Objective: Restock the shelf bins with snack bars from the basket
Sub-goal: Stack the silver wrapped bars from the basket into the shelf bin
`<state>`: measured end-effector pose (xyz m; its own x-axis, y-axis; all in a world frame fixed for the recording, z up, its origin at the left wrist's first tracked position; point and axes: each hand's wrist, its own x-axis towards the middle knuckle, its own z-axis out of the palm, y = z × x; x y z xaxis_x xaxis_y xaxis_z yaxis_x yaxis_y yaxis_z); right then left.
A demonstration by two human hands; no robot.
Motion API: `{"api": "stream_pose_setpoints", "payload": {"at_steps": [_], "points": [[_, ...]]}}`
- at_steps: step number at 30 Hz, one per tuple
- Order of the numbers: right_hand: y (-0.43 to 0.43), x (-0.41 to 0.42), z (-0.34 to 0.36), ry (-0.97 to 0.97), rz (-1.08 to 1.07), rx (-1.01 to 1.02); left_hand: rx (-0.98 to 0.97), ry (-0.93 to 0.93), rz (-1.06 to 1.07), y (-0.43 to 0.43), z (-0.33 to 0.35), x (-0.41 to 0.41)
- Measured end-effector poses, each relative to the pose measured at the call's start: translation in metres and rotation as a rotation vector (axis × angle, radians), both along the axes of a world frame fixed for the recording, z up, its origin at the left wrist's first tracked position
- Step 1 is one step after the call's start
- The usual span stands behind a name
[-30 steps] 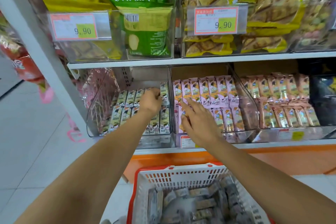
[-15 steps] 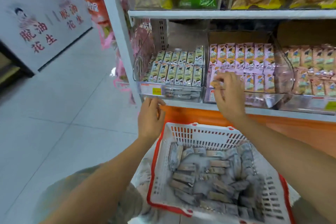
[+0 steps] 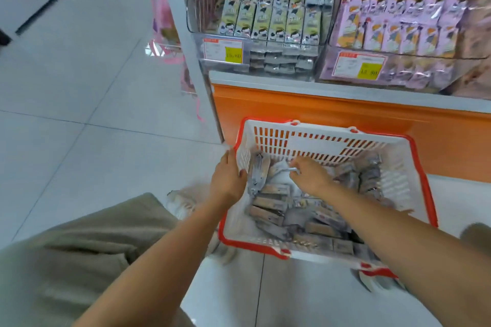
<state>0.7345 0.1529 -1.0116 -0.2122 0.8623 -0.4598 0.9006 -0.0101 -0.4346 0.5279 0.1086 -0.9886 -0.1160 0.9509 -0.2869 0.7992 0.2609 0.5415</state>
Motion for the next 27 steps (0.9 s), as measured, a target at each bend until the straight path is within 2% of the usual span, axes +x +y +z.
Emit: {"api": "stream_pose_setpoints", "payload": {"at_steps": [3,7,11,14,22,24,27], "points": [[0.004,-0.006,-0.025,-0.059,-0.051,-0.295,0.076,-0.049,0.012,-0.002,-0.010,0.001],[0.010,-0.016,-0.061,-0.032,-0.221,-0.462,0.111,-0.083,0.023,-0.006,-0.024,-0.002],[0.016,-0.027,-0.095,0.056,-0.375,-0.468,0.149,-0.078,0.049,-0.005,-0.029,-0.002],[0.021,-0.033,-0.117,0.051,-0.393,-0.489,0.158,-0.087,0.061,-0.004,-0.030,-0.001],[0.010,-0.045,-0.140,-0.450,-0.010,-0.464,0.160,-0.048,0.066,-0.003,-0.034,0.000],[0.002,-0.046,-0.144,-0.431,-0.014,-0.412,0.165,-0.037,0.060,-0.003,-0.036,0.000],[-0.005,-0.046,-0.139,-0.254,-0.097,-0.392,0.179,-0.029,0.056,-0.003,-0.038,0.000]]}}
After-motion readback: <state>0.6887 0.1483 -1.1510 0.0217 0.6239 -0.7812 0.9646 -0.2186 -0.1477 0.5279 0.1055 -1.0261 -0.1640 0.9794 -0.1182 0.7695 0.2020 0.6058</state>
